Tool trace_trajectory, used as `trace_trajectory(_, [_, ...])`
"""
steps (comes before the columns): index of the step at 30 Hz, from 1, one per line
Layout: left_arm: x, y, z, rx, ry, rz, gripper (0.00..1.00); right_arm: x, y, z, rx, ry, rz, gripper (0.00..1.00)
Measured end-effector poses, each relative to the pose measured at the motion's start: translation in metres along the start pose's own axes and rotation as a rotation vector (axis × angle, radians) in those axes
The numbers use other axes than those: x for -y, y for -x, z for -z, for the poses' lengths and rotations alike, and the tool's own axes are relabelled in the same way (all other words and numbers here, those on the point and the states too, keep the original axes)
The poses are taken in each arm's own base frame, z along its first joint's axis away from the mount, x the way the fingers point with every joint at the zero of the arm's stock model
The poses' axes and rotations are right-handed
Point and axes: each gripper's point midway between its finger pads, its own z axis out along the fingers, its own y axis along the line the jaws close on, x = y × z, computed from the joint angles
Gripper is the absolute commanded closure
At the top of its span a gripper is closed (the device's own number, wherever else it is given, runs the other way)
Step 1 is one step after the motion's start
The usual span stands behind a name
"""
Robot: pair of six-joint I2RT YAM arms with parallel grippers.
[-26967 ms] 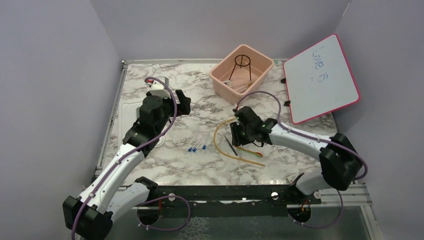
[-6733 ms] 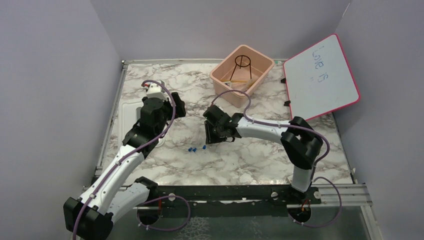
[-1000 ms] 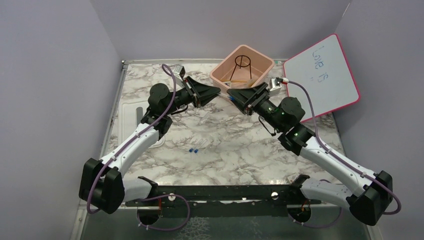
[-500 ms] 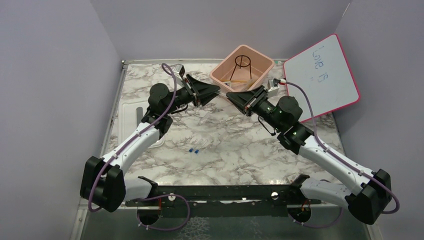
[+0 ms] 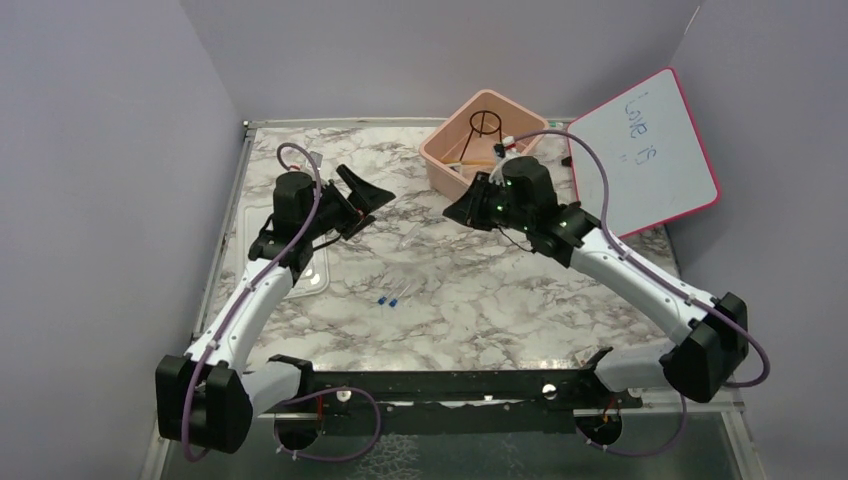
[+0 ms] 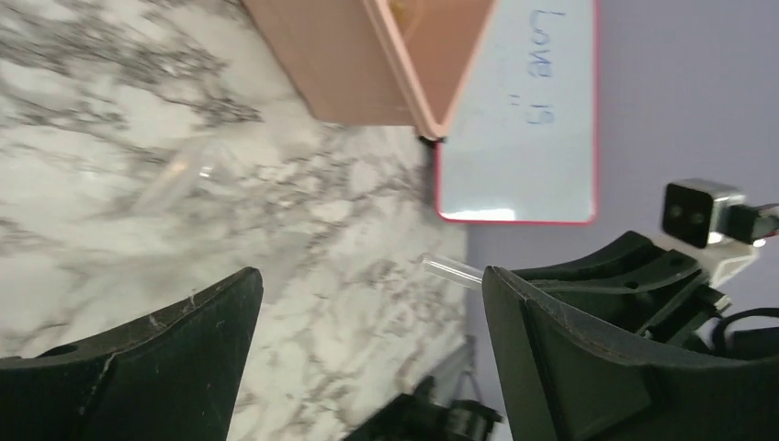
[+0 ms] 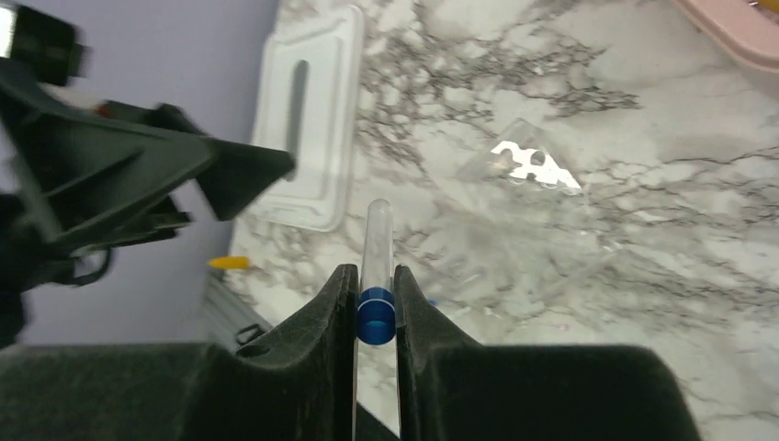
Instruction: Organize the chemistry lab equipment
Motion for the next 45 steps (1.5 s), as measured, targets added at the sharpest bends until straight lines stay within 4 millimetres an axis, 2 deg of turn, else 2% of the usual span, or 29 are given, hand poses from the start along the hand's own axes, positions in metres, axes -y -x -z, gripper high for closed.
trace_trajectory(2, [-0.014,0.008,0.010,0.036,0.101,-0.101,0.08,0.019,-0.012,-0.011,-0.081,-0.076,0.090,0.87])
trace_trajectory(3, [-0.015,0.011,0.014,0.042,0.125,-0.146,0.08,0.027,-0.018,-0.016,-0.122,-0.108,0.133,0.87])
trace_trajectory(7, [-0.003,0.032,0.029,0.102,0.179,-0.347,0.08,0.054,-0.039,-0.035,-0.281,-0.211,0.275,0.88])
trace_trajectory(9, [-0.005,0.041,0.036,0.137,0.218,-0.423,0.08,0.065,-0.052,-0.042,-0.361,-0.252,0.331,0.88])
trace_trajectory(13, [-0.031,0.048,0.043,0.162,0.335,-0.500,0.08,0.077,-0.078,-0.049,-0.503,-0.310,0.405,0.88])
trace_trajectory(16, [-0.060,0.045,0.046,0.152,0.437,-0.526,0.08,0.082,-0.089,-0.048,-0.585,-0.348,0.438,0.88])
trace_trajectory(19, [-0.080,0.039,0.047,0.138,0.498,-0.553,0.08,0.085,-0.096,-0.044,-0.641,-0.382,0.462,0.88])
trace_trajectory(23, [-0.092,0.031,0.047,0.116,0.540,-0.600,0.08,0.089,-0.103,-0.040,-0.699,-0.413,0.479,0.88])
trace_trajectory(31, [-0.094,0.026,0.047,0.116,0.570,-0.665,0.08,0.096,-0.116,-0.048,-0.759,-0.467,0.509,0.90])
trace_trajectory(38, [-0.092,0.027,0.050,0.135,0.587,-0.696,0.08,0.092,-0.109,-0.059,-0.725,-0.493,0.533,0.91])
trace_trajectory(45, [-0.093,0.028,0.052,0.142,0.602,-0.706,0.08,0.098,-0.112,-0.061,-0.736,-0.517,0.530,0.91])
